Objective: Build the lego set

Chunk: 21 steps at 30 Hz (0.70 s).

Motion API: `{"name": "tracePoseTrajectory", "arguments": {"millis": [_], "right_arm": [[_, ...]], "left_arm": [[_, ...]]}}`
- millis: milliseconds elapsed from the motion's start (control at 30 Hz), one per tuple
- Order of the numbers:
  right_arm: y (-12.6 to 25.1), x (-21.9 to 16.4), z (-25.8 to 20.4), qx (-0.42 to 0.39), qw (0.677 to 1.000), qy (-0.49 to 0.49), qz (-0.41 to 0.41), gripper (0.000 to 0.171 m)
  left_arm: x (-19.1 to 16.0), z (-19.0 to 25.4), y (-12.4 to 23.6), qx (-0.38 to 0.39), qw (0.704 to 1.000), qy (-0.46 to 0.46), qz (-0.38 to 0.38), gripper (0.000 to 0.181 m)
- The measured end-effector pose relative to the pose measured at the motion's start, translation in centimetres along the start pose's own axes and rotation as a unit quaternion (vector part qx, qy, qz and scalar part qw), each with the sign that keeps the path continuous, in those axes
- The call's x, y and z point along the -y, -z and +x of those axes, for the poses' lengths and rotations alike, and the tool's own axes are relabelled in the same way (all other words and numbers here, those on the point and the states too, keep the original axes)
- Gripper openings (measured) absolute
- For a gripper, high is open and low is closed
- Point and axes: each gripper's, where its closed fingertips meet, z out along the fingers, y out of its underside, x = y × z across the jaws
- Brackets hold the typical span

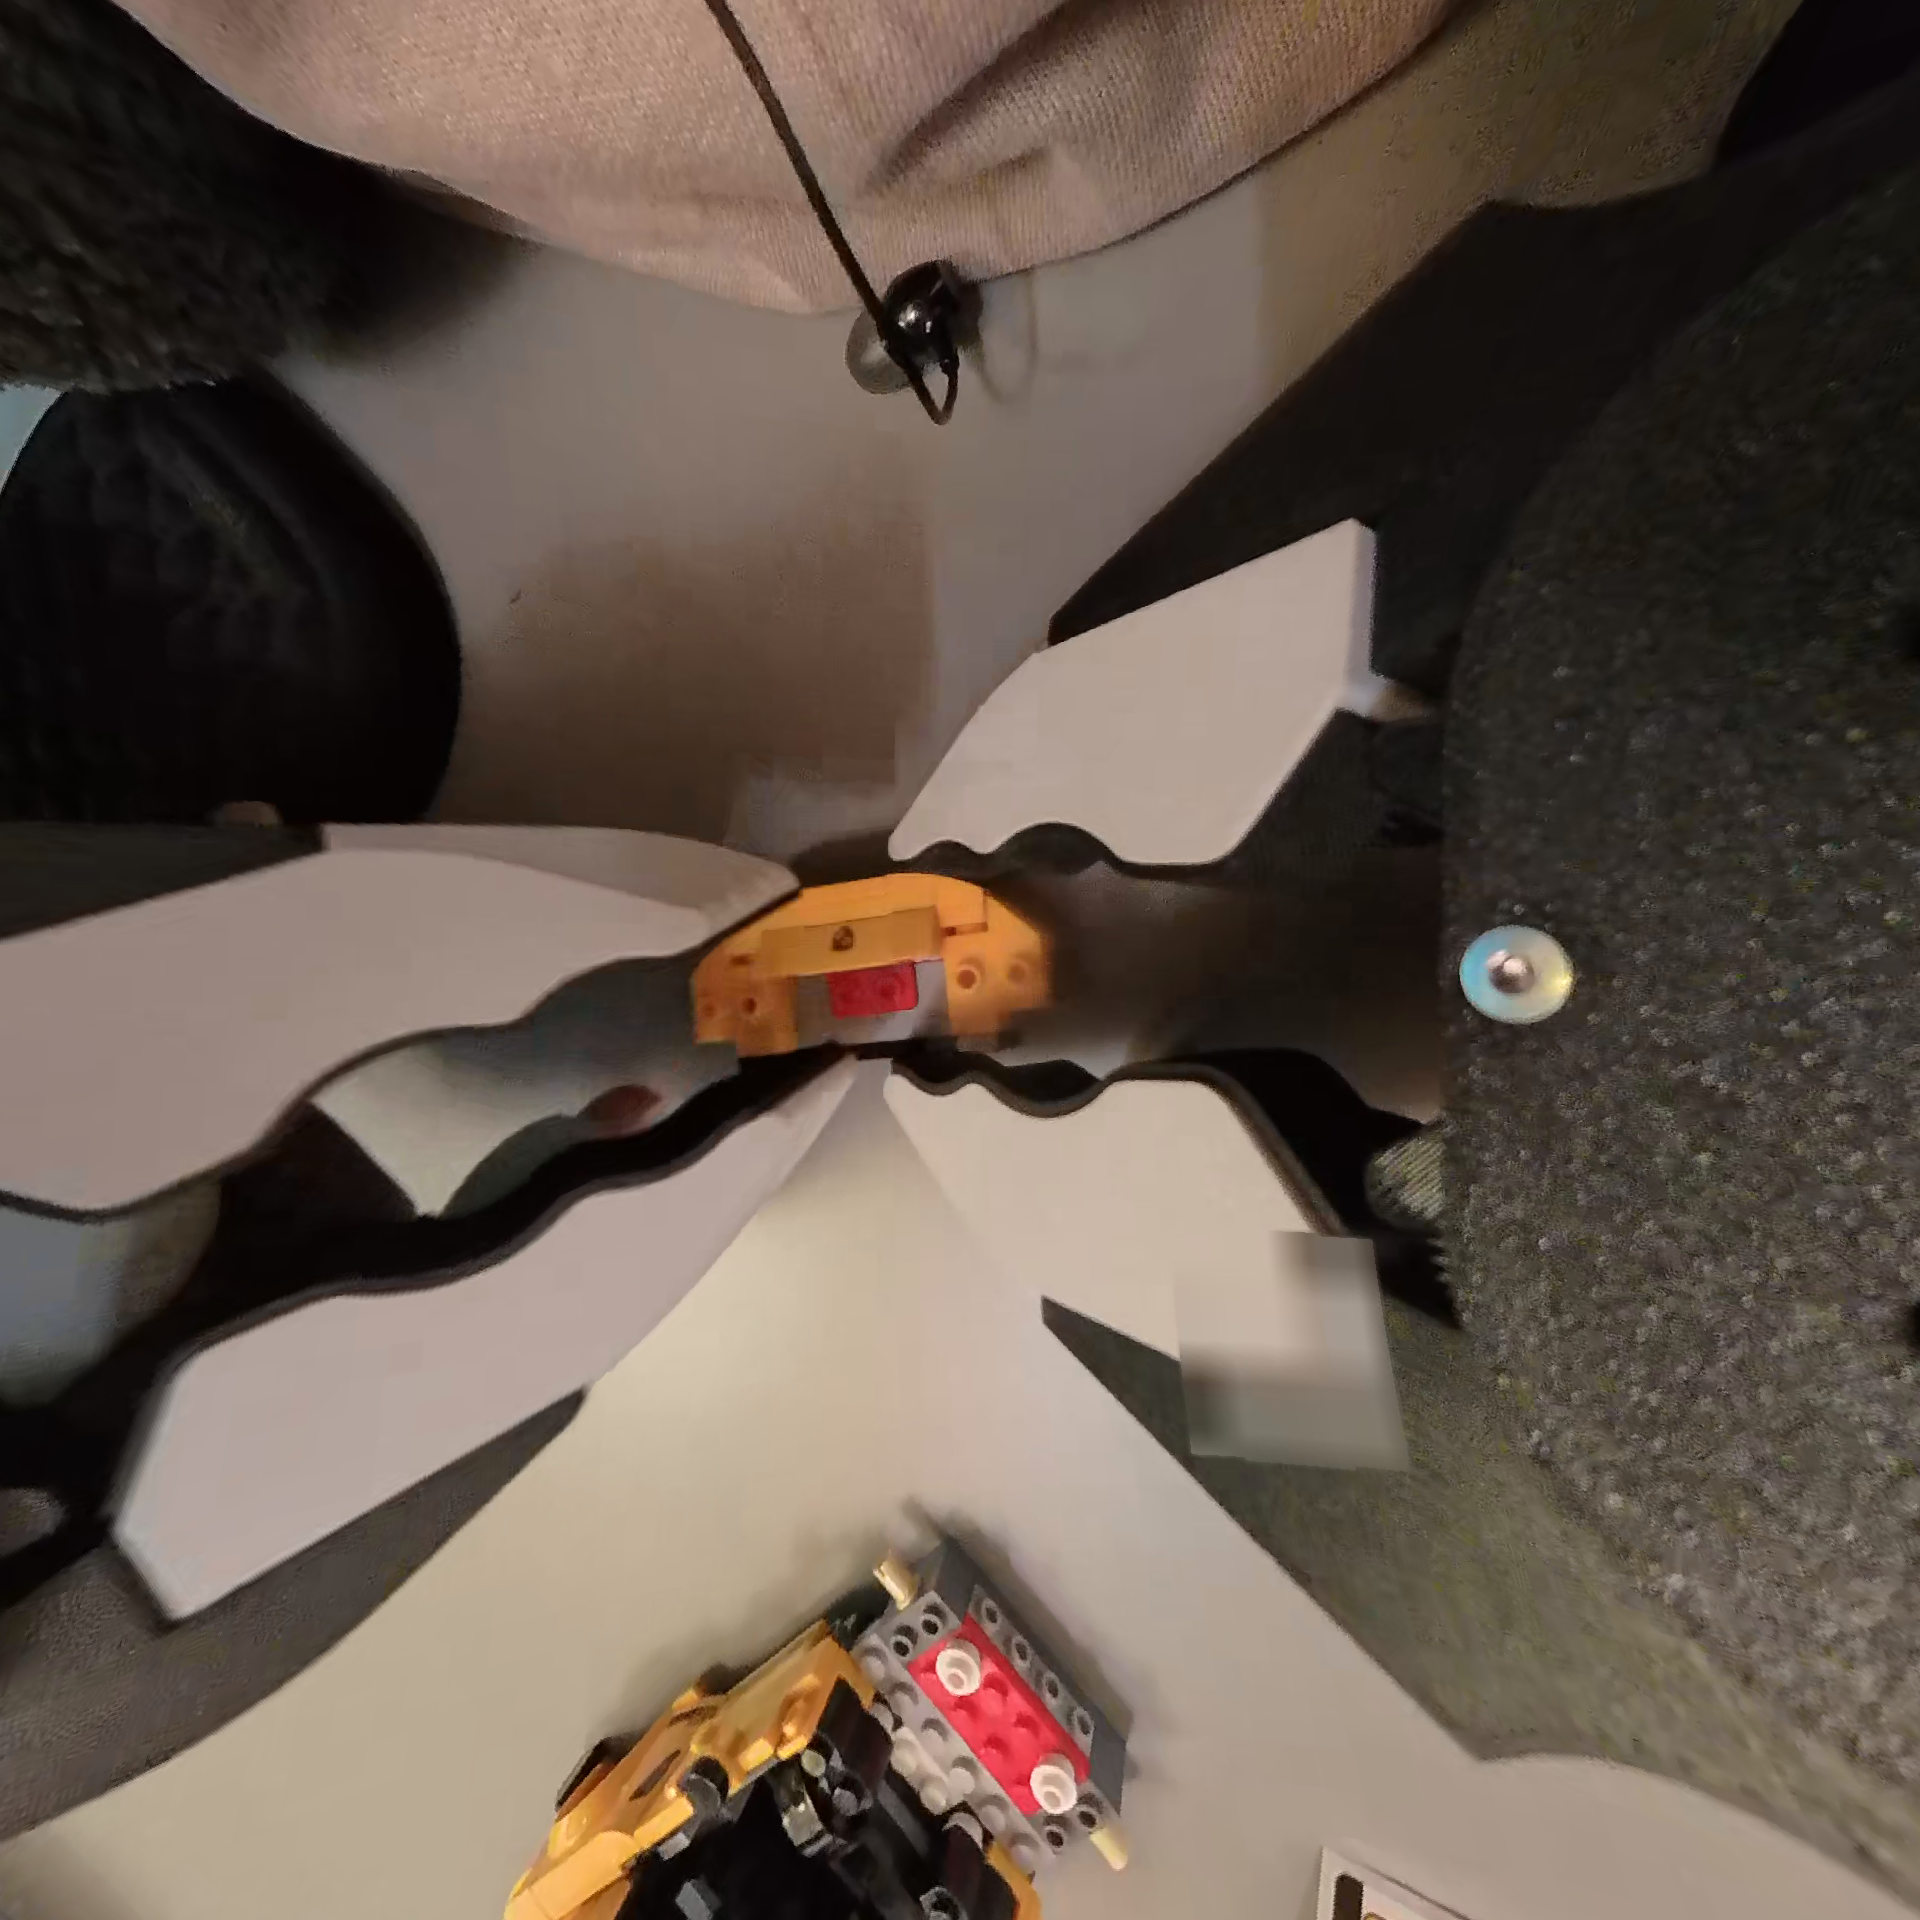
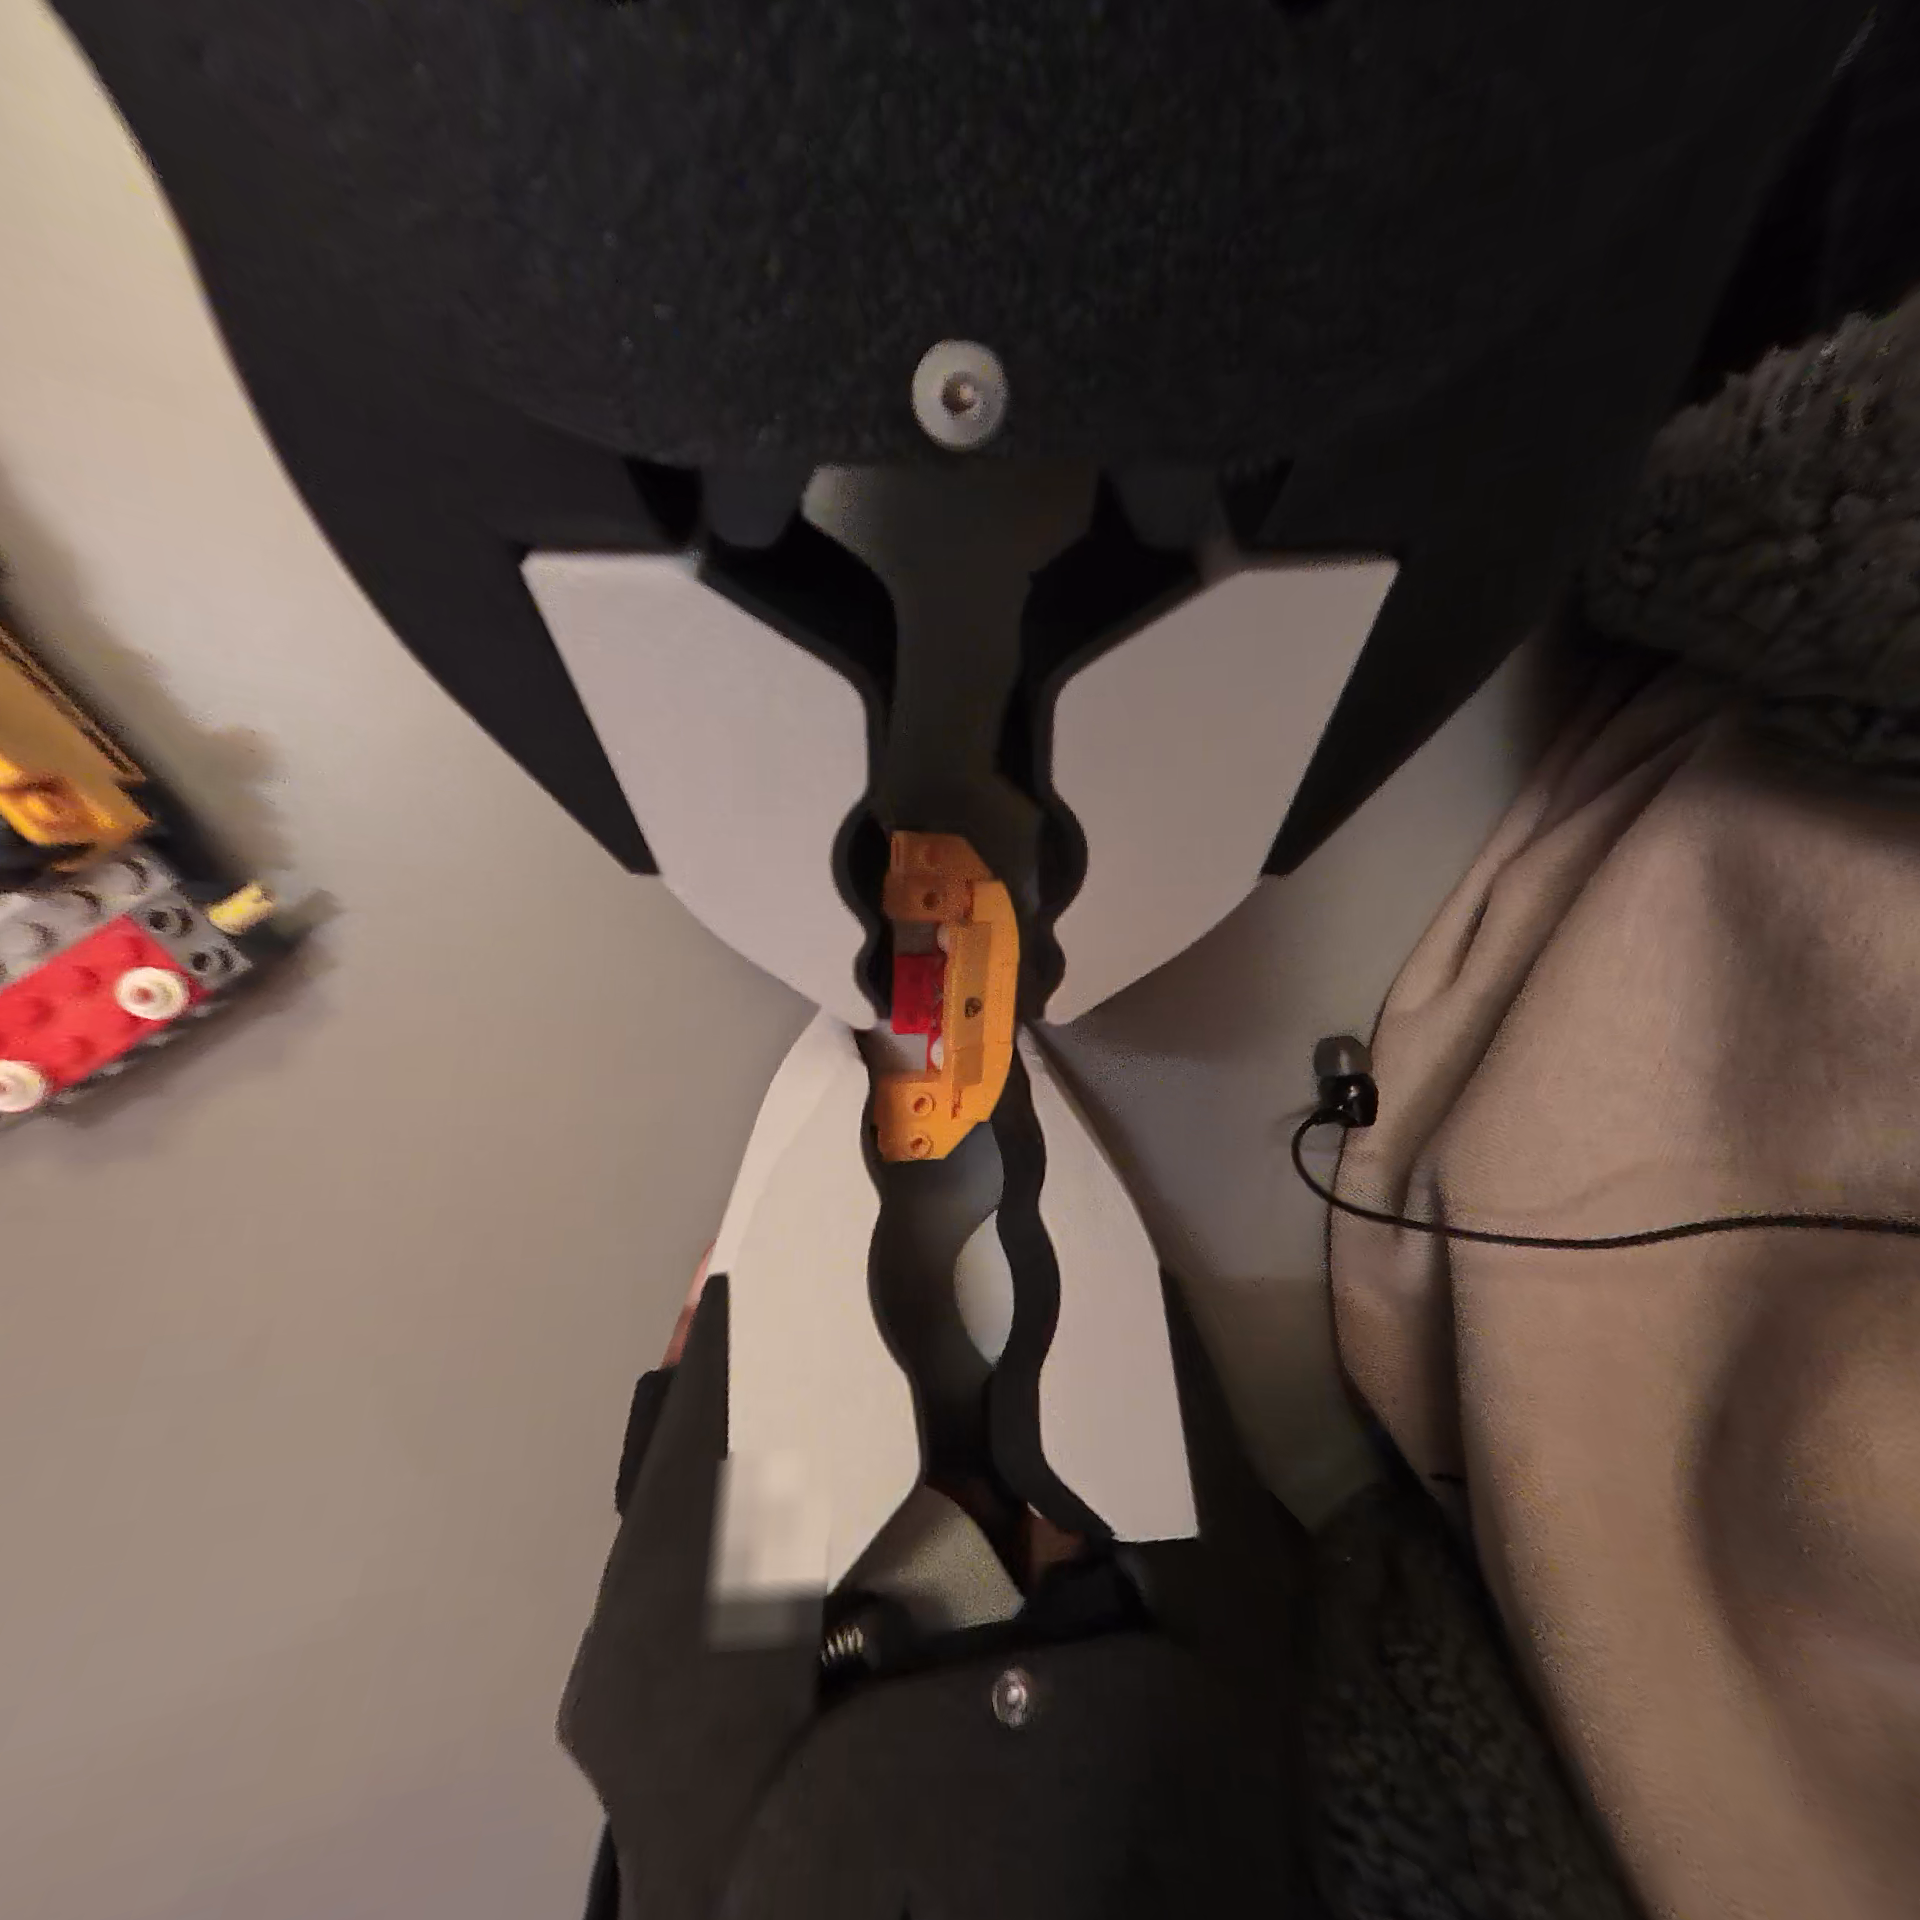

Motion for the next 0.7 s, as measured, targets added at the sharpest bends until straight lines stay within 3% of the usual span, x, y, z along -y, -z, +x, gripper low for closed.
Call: {"name": "tracePoseTrajectory", "arguments": {"millis": [133,200,367,700], "right_arm": [[0.3,-1.4,0.3,-0.044,0.999,0.021,-0.013,0.046],[-0.2,-2.1,0.5,-0.063,0.997,0.026,-0.02,0.047],[-0.8,-2.4,0.9,-0.076,0.996,0.045,-0.026,0.033],[-0.9,-2.5,1.0,-0.07,0.995,0.06,-0.036,0.032]], "left_arm": [[0.0,0.0,0.0,-0.001,1.0,0.001,0.0,0.033],[0.0,0.0,0.0,-0.001,1.0,0.002,0.0,0.033],[0.0,0.0,0.1,-0.001,1.0,0.005,-0.001,0.033],[-0.1,0.1,0.2,-0.006,1.0,0.012,-0.002,0.033]]}}
